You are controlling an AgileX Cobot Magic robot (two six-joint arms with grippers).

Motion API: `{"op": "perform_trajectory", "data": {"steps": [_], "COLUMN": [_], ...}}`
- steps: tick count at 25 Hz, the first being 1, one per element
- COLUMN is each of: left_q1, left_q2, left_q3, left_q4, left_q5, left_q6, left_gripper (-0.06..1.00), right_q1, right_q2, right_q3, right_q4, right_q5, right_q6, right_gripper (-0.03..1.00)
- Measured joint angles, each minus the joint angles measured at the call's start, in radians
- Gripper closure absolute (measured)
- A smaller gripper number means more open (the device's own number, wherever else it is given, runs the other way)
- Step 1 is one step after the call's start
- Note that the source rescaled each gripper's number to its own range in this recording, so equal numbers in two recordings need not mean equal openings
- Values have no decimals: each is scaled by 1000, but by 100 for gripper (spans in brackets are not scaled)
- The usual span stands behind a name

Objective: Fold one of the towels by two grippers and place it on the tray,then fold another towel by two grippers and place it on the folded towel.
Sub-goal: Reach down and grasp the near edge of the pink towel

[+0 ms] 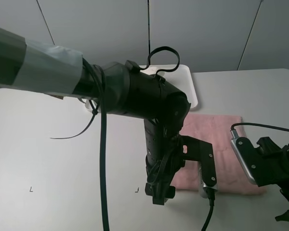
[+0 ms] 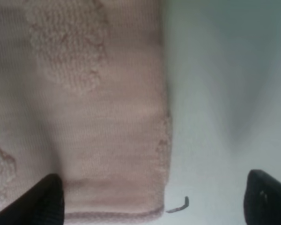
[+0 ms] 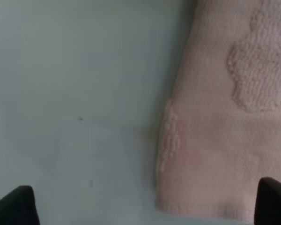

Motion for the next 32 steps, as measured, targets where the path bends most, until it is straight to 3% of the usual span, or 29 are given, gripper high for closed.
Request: {"op": "perform_trajectory", "data": {"steps": [32], "left_q1": [-1], "left_q2": [16], "left_q3": [14], "left_q4": [0], "left_q5": [-6], "left_q6": [6], "left_gripper": [-5], "right_q1": [0], "right_q2": [74], "right_q3": [0], "right_q4": [0], "right_q5": [-104], "right_q6": [-4], "right_gripper": [-3]}}
